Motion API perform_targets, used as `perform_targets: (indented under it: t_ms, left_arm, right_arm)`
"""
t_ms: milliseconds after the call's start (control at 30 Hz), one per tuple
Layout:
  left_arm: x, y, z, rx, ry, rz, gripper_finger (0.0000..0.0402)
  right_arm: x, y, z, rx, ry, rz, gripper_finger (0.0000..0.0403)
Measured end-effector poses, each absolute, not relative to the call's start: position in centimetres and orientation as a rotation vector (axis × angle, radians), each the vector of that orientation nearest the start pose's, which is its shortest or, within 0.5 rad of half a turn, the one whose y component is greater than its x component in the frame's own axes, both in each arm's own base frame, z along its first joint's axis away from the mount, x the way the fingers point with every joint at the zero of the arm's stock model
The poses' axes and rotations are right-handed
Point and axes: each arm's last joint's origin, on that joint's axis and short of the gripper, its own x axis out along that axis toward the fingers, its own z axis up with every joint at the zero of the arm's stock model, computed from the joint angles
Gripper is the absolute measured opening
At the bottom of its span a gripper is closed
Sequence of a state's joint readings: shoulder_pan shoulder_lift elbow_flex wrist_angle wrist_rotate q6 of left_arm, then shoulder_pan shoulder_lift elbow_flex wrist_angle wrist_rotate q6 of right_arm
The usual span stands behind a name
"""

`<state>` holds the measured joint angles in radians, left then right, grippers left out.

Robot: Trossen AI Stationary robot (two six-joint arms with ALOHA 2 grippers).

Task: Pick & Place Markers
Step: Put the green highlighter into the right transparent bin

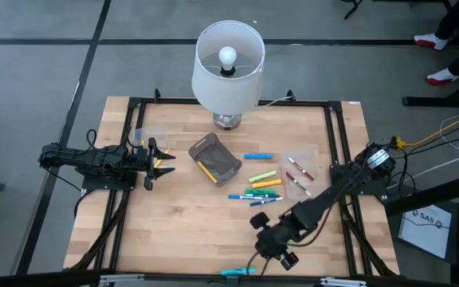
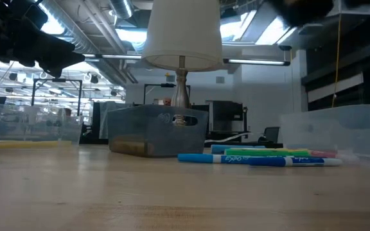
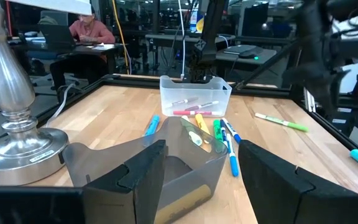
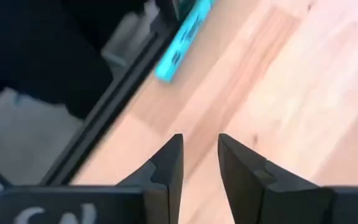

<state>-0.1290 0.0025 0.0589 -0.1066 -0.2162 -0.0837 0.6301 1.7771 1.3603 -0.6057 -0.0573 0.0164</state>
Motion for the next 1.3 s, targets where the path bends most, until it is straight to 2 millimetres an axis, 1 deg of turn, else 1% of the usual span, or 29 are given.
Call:
perform_targets:
  t_ms: [100,200,333,467,600,767,967,1100,1300]
  left_arm:
    - [9.3,-0.6,17.3,-0.075,0.046,0.089,0.0196]
    - [9.3,-0.6,17.3,-0.075,0.046,0.089,0.0196]
    - [9.3,-0.6,17.3,-0.075,0.046,0.089,0.0196]
    - [9.3,-0.6,17.3,-0.075,0.046,0.089,0.0196]
    - [9.3,-0.6,17.3,-0.075,0.046,0.089,0.0196]
    - [9.3,-0.6,17.3,-0.075,0.045,0.089,0.0196]
    - [9.3,-0.6,17.3,-0.075,0.046,0.089,0.0196]
    - [9.3,-0.6,17.3,-0.075,0.046,0.089,0.0196]
    - [9.3,-0.6,17.3,-0.075,0.046,0.089,0.0196]
  right_arm:
    - [29.2,22.8,24.6,-0.325,1.049,0.610,0.0109]
    - [28.5,23.4,25.1,-0.341,1.064,0.627,0.0130]
    - [28.0,24.0,25.0,-0.358,1.078,0.640,0.0170]
    - [27.3,23.9,24.7,-0.393,1.136,0.644,0.0207]
    - [27.0,23.7,24.3,-0.422,1.176,0.625,0.0224]
    - [26.8,24.1,22.4,-0.462,1.275,0.611,0.0225]
    - [25.9,24.8,19.6,-0.515,1.448,0.570,0.0211]
    - [25.9,25.0,18.9,-0.542,1.470,0.547,0.0201]
    - [25.9,24.9,18.6,-0.560,1.465,0.526,0.0189]
